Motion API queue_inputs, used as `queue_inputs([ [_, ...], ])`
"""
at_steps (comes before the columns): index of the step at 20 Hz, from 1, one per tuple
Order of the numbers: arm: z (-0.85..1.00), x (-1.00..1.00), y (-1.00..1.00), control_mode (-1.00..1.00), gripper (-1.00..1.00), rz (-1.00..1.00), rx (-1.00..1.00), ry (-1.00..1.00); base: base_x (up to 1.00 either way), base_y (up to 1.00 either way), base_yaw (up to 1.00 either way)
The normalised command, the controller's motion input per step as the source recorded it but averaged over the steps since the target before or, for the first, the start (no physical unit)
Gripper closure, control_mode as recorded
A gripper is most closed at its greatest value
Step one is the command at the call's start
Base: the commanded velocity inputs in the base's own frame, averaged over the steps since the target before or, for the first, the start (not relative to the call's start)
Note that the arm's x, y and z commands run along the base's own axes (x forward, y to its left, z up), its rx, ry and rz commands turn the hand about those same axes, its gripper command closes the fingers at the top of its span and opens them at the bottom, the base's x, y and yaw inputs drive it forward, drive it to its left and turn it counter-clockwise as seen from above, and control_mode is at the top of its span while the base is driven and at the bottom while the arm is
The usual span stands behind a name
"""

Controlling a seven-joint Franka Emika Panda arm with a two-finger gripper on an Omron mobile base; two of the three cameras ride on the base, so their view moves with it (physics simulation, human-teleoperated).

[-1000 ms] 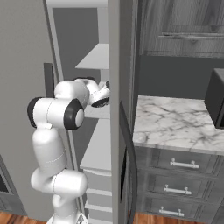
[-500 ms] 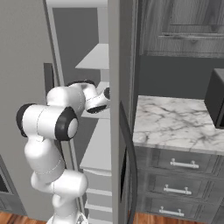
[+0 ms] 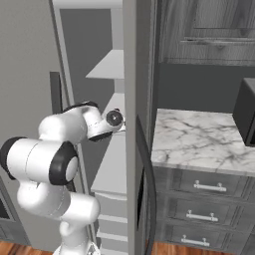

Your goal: Take the mushroom, broccoli, and mushroom from the freezer and place them in the bowl on the counter.

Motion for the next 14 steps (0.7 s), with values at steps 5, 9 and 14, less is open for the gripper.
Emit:
queue_inputs([
  [5, 0.47, -0.29, 0.0, -1.0, 1.0, -0.09, 0.0, 0.06, 0.0, 0.0, 0.0],
  [9, 0.63, -0.19, -0.01, -1.0, 1.0, -0.08, 0.0, 0.16, 0.0, 0.0, 0.0],
  [14, 0.64, -0.16, -0.13, -1.0, 1.0, -0.08, 0.0, 0.19, 0.0, 0.0, 0.0],
])
